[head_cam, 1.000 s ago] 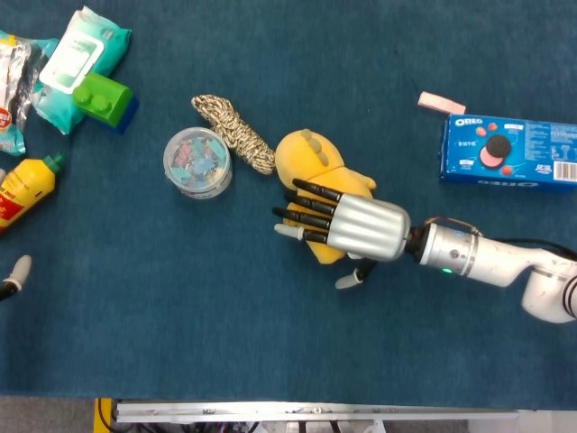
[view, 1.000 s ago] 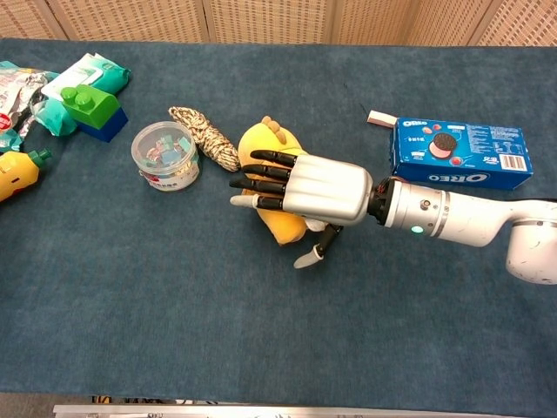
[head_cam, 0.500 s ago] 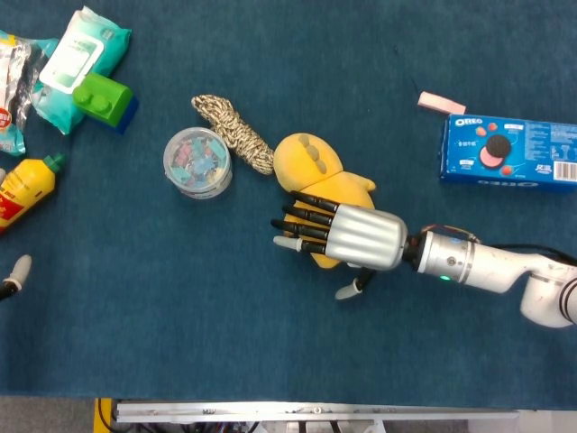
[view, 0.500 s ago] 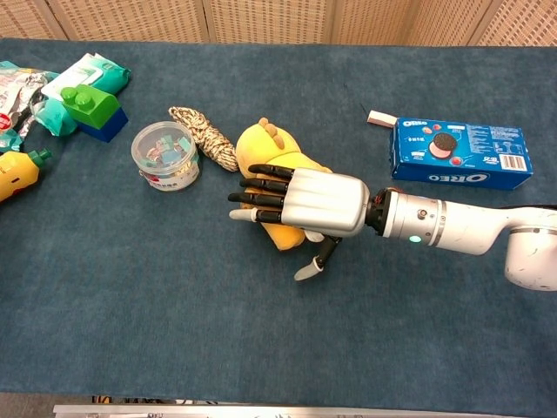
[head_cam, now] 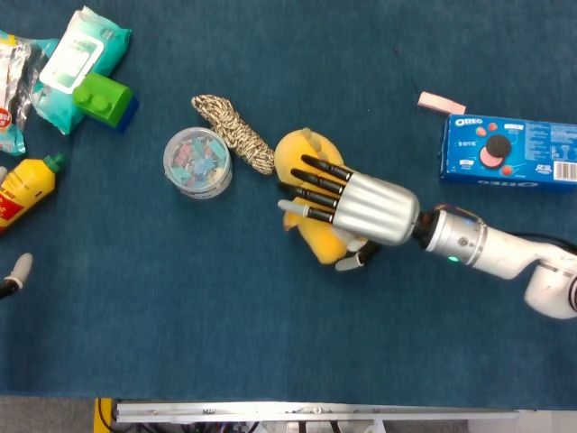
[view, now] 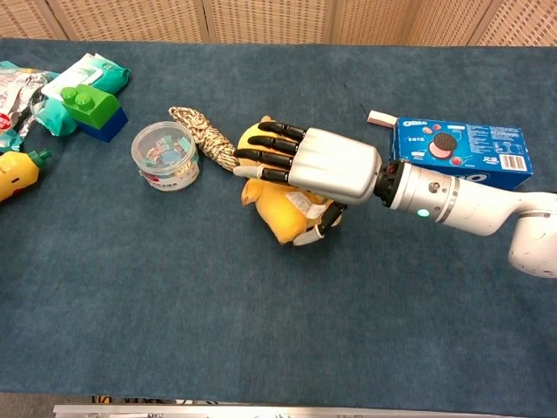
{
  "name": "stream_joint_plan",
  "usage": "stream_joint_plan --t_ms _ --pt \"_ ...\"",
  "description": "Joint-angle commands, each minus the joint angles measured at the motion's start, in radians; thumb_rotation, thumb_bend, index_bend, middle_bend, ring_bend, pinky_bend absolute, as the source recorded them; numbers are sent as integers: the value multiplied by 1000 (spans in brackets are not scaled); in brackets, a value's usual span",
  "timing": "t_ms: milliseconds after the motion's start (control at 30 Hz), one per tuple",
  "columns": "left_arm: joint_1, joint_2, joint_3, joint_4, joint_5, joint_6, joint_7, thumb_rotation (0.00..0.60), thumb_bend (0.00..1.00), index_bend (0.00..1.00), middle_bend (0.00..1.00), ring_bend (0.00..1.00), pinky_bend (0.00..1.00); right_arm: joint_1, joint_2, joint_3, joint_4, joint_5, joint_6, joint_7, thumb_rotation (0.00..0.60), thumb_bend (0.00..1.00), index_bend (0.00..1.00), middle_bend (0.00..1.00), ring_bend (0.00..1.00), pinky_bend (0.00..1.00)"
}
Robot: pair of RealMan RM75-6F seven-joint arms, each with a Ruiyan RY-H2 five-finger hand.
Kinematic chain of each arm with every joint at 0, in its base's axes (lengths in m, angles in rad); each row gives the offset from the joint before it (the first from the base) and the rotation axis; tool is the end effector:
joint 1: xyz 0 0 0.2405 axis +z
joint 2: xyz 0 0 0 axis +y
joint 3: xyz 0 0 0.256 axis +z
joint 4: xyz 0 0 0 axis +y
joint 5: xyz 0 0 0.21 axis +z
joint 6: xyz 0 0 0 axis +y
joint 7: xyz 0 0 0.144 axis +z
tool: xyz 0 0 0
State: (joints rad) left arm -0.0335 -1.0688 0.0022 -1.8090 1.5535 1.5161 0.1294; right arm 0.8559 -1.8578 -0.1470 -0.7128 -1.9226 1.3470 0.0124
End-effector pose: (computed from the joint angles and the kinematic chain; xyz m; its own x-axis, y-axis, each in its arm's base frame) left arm -0.2788 0.1527 0.1537 0.3835 0.0458 0.9224 0.9235 -0.0206 -0.3830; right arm -0.1399 -0.3165 -0.0782 0.6121 0.2528 0.7493 -0.1786 -0.8789 0.4424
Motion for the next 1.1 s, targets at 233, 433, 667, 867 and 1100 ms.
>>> stream_joint_plan --t_ms 233,433,667,867,1100 --pt "-9 0 -4 5 3 -8 -7 600 260 0 0 0 48 -39 243 59 -347 72 28 -132 204 0 0 17 0 0" --pt "-16 5 -9 16 1 -12 -17 600 260 0 0 0 48 -134 446 90 -591 188 24 -289 355 0 0 16 0 0" --pt "-23 3 -13 34 -5 -19 -20 600 260 0 0 0 48 -268 630 112 -758 322 69 -406 537 0 0 5 0 0" --pt "-36 0 -19 39 1 -27 -20 600 260 0 0 0 48 -364 693 101 -794 354 123 -393 542 0 0 3 0 0" --pt "-44 0 -20 40 3 -33 -21 600 260 0 0 0 48 -480 745 85 -803 412 157 -329 541 0 0 3 0 0"
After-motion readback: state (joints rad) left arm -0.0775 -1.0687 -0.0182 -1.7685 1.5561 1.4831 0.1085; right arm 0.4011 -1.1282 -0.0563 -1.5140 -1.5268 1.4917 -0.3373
